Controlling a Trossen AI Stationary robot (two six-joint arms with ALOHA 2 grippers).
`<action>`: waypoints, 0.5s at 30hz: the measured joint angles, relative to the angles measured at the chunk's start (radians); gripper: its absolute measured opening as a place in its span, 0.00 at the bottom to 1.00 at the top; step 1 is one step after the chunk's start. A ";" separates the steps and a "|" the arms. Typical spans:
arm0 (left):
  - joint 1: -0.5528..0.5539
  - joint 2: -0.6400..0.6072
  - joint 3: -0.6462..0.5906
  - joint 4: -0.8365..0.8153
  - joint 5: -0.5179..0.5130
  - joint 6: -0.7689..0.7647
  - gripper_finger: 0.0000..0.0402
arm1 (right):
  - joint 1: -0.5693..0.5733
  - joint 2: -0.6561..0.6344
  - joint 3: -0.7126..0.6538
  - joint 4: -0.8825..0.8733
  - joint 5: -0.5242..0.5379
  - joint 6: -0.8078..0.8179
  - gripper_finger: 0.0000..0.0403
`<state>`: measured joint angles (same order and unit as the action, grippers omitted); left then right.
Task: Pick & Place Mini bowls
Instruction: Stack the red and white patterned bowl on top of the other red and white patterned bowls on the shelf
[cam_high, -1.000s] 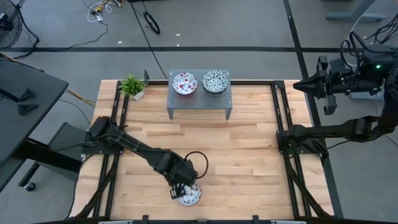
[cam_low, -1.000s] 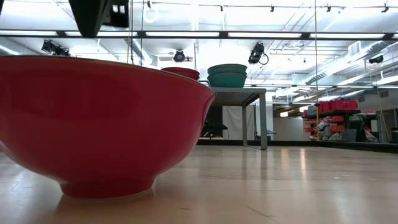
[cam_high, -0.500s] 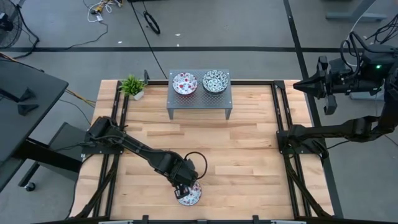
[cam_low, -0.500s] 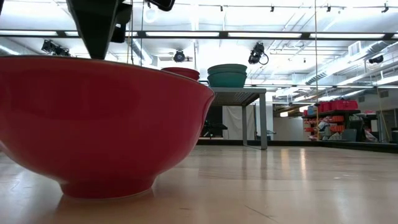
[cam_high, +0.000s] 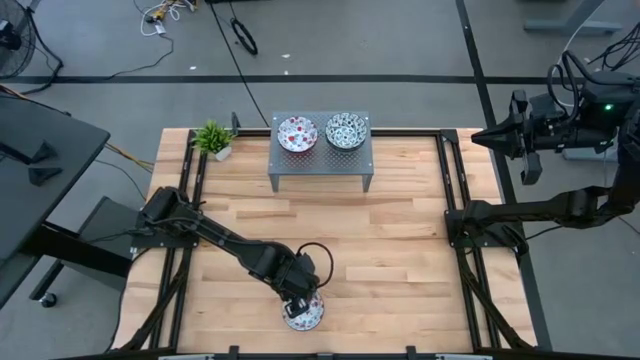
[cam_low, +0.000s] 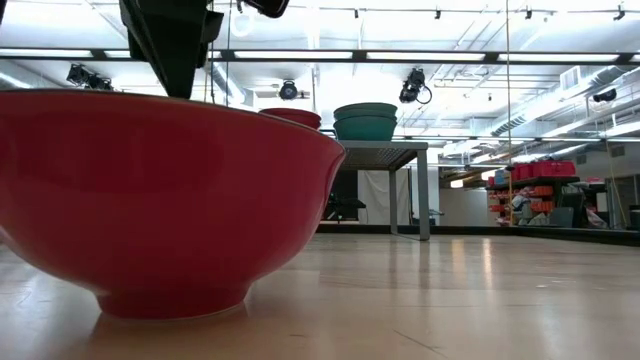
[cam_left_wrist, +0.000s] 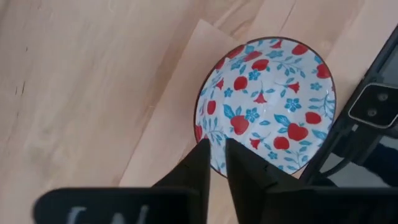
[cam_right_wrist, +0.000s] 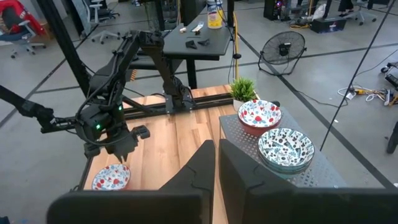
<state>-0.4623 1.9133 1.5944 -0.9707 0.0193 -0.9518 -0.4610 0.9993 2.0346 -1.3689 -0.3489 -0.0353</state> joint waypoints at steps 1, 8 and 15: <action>0.001 0.000 0.000 0.000 0.000 -0.010 0.15 | 0.000 0.000 0.000 0.000 0.000 0.000 0.06; 0.001 0.000 0.000 0.000 0.000 -0.034 0.32 | 0.000 0.000 0.000 0.000 0.000 0.000 0.06; 0.007 0.013 0.001 0.014 0.001 -0.048 0.45 | 0.000 0.000 0.000 0.000 0.000 0.000 0.06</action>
<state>-0.4548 1.9259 1.5959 -0.9570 0.0198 -1.0000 -0.4610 0.9989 2.0345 -1.3689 -0.3489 -0.0353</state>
